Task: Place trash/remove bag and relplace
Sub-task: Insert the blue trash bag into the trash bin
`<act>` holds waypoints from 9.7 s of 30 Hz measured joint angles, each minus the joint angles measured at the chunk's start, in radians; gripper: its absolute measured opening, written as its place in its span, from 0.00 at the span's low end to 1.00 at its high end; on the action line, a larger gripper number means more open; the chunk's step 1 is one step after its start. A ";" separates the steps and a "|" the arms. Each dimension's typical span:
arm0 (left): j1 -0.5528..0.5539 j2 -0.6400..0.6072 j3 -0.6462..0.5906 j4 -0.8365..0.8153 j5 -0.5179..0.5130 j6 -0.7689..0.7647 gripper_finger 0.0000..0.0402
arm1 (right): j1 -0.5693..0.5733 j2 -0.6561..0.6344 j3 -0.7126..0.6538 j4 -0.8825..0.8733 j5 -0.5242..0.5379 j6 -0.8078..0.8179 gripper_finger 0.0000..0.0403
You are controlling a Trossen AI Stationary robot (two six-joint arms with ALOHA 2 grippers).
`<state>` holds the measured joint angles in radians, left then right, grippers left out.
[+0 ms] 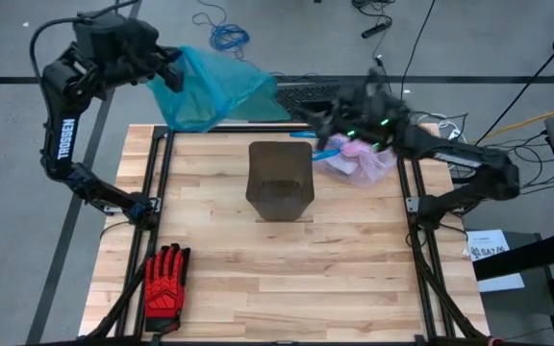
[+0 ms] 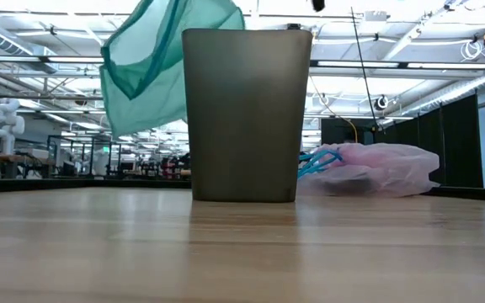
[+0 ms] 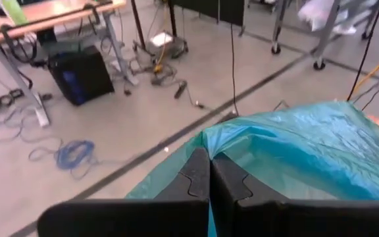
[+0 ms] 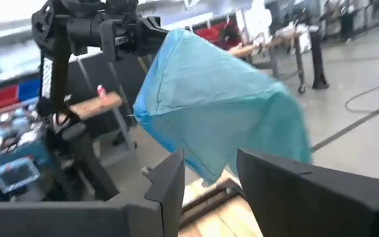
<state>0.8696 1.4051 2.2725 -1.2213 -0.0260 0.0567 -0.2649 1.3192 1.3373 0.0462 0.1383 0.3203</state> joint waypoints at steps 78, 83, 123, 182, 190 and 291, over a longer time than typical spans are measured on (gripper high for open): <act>-0.451 0.043 0.018 0.639 0.586 -0.444 0.00 | 0.461 0.182 0.910 -0.615 0.759 -0.073 0.00; -0.561 0.118 0.018 0.734 0.554 -0.416 0.00 | 0.472 0.135 0.910 -0.649 0.751 -0.113 0.00; -0.692 0.172 0.013 0.696 0.186 -0.229 0.00 | 0.368 0.095 0.910 -1.028 0.628 -0.031 0.00; -0.549 0.113 0.014 0.589 0.109 -0.016 0.00 | 0.230 0.205 0.910 -0.594 0.516 -0.614 0.00; -0.522 0.129 0.014 0.625 0.123 -0.014 0.00 | 0.213 0.204 0.910 -0.595 0.512 -0.640 0.00; -0.832 -0.238 -0.550 0.519 -0.297 -0.415 0.00 | 0.231 0.160 0.814 -1.045 0.042 0.103 0.12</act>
<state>0.0376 1.1671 1.7222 -0.7027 -0.3233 -0.3580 -0.0343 1.4792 2.1509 -0.9987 0.1807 0.4234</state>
